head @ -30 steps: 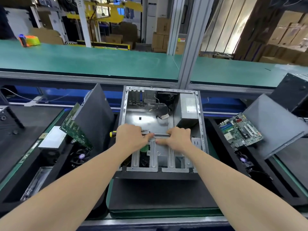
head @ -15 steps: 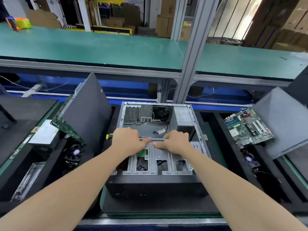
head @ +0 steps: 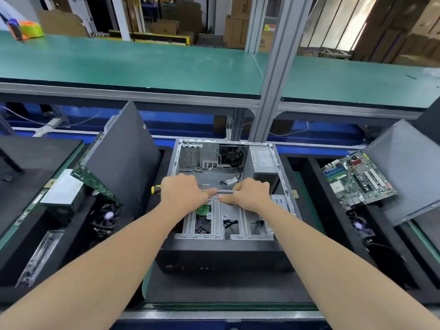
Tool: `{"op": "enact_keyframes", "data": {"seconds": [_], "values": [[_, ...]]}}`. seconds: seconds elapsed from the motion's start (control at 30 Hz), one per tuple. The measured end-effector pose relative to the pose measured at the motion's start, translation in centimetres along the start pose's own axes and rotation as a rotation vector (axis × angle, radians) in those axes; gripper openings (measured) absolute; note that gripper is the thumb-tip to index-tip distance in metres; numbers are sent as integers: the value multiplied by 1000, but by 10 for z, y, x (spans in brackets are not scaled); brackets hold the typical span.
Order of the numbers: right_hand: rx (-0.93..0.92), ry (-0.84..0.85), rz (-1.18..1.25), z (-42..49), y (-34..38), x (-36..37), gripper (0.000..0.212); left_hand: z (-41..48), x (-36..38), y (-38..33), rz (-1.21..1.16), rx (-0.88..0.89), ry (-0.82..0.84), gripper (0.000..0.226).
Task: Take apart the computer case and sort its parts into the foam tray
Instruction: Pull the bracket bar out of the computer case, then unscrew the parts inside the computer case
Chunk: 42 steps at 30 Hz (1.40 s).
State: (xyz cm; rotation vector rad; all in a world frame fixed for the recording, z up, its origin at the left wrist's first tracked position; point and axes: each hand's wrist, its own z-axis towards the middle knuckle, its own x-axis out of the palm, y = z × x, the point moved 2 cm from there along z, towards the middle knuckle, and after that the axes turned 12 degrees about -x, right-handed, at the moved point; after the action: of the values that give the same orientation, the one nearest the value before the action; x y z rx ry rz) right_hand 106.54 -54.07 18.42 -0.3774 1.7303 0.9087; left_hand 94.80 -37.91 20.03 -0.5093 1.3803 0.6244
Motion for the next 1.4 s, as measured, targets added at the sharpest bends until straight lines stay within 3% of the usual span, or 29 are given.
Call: {"op": "enact_keyframes", "data": {"seconds": [0.13, 0.23, 0.37, 0.47, 0.53, 0.63, 0.7, 0.83, 0.97, 1.17, 1.27, 1.4], "values": [[-9, -68, 31, -8, 2, -2, 65, -3, -4, 0, -45, -68, 46, 82], [-46, -134, 102, -18, 5, -6, 49, -7, -10, 3, -243, -123, 100, 60], [-127, -263, 277, -31, 22, -11, 32, 1, -32, 10, -895, -247, 257, 49], [-239, -347, 443, -39, 47, -20, 18, 5, -50, 10, -1503, -435, 524, 56], [-264, -319, 579, -43, 65, -27, 22, 3, -59, 11, -1858, -542, 671, 60], [-266, -205, 812, -48, 88, -31, 25, -2, -65, 17, -2195, -593, 808, 57], [-293, -231, 856, -52, 98, -32, 22, -6, -65, 23, -2282, -607, 870, 50], [-303, -421, 811, -57, 110, -38, 15, -16, -60, 36, -2231, -620, 935, 35], [-287, -593, 820, -62, 118, -50, 5, -22, -43, 57, -2067, -584, 774, 15], [-292, -728, 725, -65, 129, -68, 11, -39, -29, 73, -1480, -28, 500, 13], [-323, -721, 593, -62, 133, -70, 18, -44, -35, 65, -1242, 89, 420, 10], [-349, -672, 538, -56, 127, -68, 22, -45, -38, 48, -1115, 178, 379, 23]]}}
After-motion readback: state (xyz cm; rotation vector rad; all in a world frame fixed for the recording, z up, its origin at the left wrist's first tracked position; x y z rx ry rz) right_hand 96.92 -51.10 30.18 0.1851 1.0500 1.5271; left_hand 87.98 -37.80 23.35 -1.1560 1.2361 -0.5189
